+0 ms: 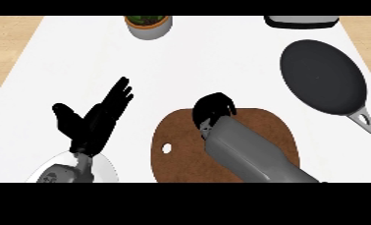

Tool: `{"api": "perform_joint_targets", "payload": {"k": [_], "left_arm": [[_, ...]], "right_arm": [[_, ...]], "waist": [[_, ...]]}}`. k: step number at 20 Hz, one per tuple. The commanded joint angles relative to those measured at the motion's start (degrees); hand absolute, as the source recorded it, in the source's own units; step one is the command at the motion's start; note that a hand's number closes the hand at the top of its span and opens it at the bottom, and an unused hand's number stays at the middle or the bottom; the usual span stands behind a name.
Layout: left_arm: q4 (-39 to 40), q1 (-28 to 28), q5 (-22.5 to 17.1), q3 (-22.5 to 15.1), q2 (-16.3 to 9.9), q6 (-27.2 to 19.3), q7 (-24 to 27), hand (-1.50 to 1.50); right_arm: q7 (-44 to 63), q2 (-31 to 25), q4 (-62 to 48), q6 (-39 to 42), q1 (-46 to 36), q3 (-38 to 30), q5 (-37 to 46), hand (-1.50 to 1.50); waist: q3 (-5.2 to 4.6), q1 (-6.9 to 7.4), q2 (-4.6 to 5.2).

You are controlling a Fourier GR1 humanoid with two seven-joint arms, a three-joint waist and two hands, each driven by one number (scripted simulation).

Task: Pick the sweet potato from the cutting board and place it in the pan

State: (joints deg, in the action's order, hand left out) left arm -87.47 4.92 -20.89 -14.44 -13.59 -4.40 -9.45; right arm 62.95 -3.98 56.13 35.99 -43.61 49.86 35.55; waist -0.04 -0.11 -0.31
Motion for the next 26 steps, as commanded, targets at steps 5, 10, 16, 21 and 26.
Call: {"api": "perform_joint_targets", "payload": {"k": [5, 10, 16, 21, 26], "left_arm": [[-2.88, -3.0, 1.25, -0.44, 0.52, 1.05, 0.01, 0.0], [-1.7, -2.13, 0.92, 0.58, 0.96, -0.69, -0.68, 0.0], [-2.92, -2.21, 0.09, 1.66, -0.44, 0.81, -1.05, 0.0], [-1.15, -1.37, 1.33, 0.72, 1.34, -0.69, -1.4, 0.0], [-0.94, -1.78, 0.44, 2.33, 0.08, 1.0, -0.33, 0.0]], "right_arm": [[-0.07, -2.53, 0.32, 4.48, 0.19, 0.48, 8.02, 1.5], [-0.92, -0.61, 6.21, -19.61, 5.9, -12.87, 6.33, 1.5], [1.61, -0.95, 11.58, -35.62, 6.84, -16.4, 16.06, 1.5], [3.84, -4.6, 19.85, -43.39, 6.21, -16.39, 26.84, 1.5], [5.12, -2.53, 28.65, -50.87, 7.25, -22.21, 31.03, 1.5]], "waist": [[0.04, 0.43, 0.2], [0.26, -1.68, 0.09], [0.12, -0.95, -0.18], [0.06, -1.78, -0.33], [0.07, -1.6, -0.29]]}}
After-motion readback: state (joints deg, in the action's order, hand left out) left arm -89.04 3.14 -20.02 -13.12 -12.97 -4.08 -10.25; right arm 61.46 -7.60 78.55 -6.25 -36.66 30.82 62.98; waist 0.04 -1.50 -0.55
